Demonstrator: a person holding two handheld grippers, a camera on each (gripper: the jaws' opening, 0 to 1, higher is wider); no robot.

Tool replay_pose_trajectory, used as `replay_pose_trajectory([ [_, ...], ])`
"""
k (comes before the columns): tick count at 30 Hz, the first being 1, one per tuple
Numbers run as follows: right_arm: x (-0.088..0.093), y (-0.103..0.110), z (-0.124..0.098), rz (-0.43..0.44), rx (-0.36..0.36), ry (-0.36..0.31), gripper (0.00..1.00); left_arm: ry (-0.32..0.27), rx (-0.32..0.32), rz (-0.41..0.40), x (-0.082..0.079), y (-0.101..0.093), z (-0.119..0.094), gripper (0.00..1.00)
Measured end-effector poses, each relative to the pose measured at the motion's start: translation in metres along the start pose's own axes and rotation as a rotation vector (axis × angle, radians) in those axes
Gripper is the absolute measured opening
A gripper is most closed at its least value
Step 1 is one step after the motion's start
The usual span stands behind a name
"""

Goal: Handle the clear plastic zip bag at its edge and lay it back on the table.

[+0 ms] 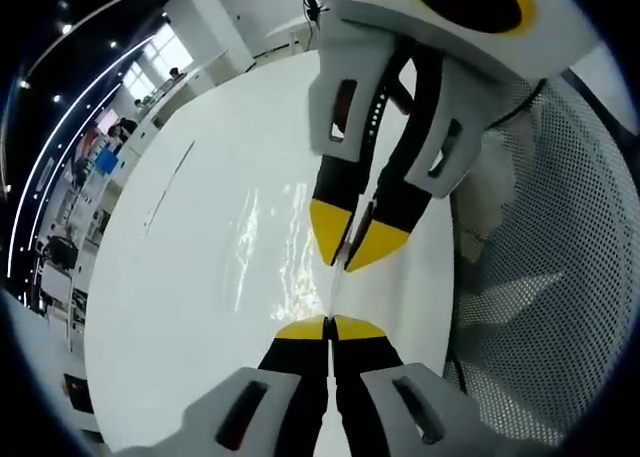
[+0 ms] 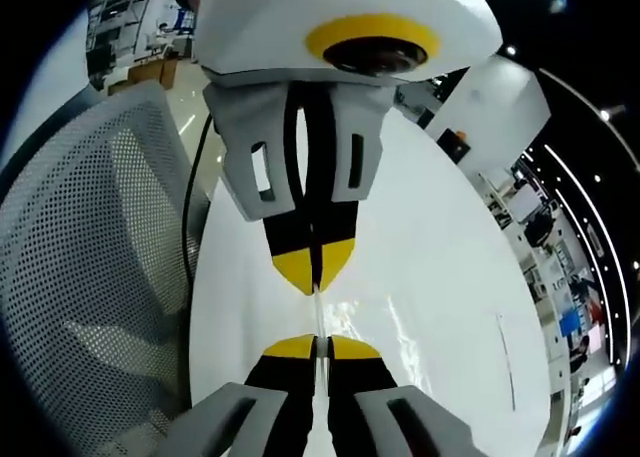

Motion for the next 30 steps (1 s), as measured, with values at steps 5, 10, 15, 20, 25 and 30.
replay_pose_trajectory([
  [5, -0.0014, 0.0014, -0.0002, -0.004, -0.007, -0.009, 0.00, 0.000, -0.011, -0.020, 0.0012, -0.0005, -0.0024, 0.00],
  [10, -0.0014, 0.0012, -0.0013, -0.009, -0.007, -0.008, 0.00, 0.005, -0.021, -0.039, 0.0032, -0.0010, -0.0039, 0.00],
  [15, -0.0017, 0.0013, -0.0022, -0.010, 0.000, -0.014, 0.00, 0.006, -0.027, -0.041, 0.0025, -0.0009, -0.0068, 0.00],
  [20, -0.0013, 0.0032, -0.0035, -0.007, 0.007, -0.013, 0.00, 0.009, -0.030, -0.046, 0.0039, -0.0011, -0.0070, 0.00],
  [25, -0.0010, 0.0046, -0.0041, -0.001, 0.010, -0.013, 0.00, 0.011, -0.031, -0.043, 0.0049, -0.0012, -0.0068, 0.00],
  [30, -0.0004, 0.0045, -0.0045, -0.003, 0.013, -0.009, 0.00, 0.013, -0.033, -0.054, 0.0056, -0.0009, -0.0085, 0.00],
])
Point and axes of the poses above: the point that each gripper's makers call its tool centre point, and the gripper's own axes: z roughly forward along the fingers, y roughly to its left, x roughly out of its underside, the point moved 6 cm from there along -z, roughly backward along the fingers, and after that the axes turned 1 degree about -y, right-handed, at the moved point
